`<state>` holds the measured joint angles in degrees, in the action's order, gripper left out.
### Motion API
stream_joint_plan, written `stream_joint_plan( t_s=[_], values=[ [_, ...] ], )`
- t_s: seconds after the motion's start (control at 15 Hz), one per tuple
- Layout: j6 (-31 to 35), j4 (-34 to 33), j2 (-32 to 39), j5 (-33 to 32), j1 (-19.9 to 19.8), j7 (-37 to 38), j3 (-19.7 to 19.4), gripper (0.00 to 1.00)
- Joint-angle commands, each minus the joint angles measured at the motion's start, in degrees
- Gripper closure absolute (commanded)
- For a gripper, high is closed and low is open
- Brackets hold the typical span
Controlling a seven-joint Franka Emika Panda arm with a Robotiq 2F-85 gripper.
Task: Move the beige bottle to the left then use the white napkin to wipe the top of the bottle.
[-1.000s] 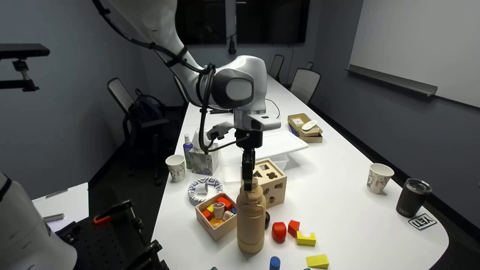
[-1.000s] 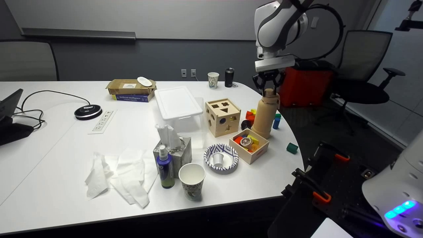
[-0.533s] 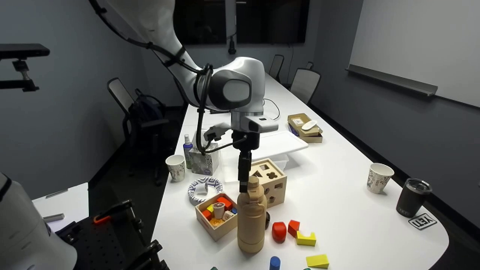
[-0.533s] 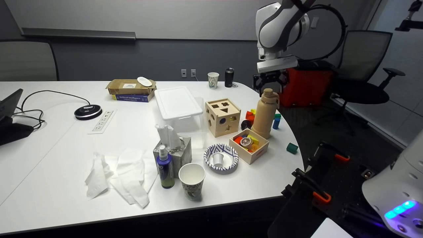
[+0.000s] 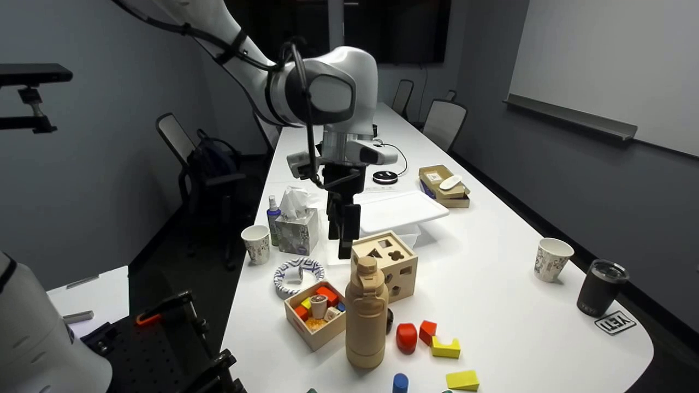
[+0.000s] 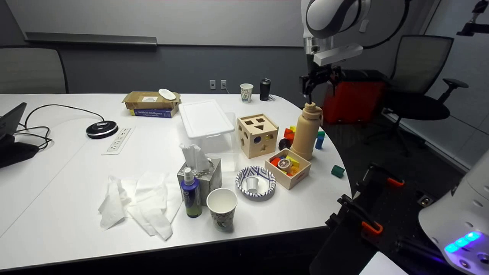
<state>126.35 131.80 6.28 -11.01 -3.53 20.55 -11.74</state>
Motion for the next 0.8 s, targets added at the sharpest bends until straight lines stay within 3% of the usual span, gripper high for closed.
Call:
stream_joint_plan(
  t_s=[0.0,0.73],
  values=[
    [-4.2,0.5,-3.4,-0.7,-2.4,-13.0,0.8,0.00],
    [-4.8,-5.5,5.3,-4.1,-5.0,-47.4,2.4,0.00]
  ],
)
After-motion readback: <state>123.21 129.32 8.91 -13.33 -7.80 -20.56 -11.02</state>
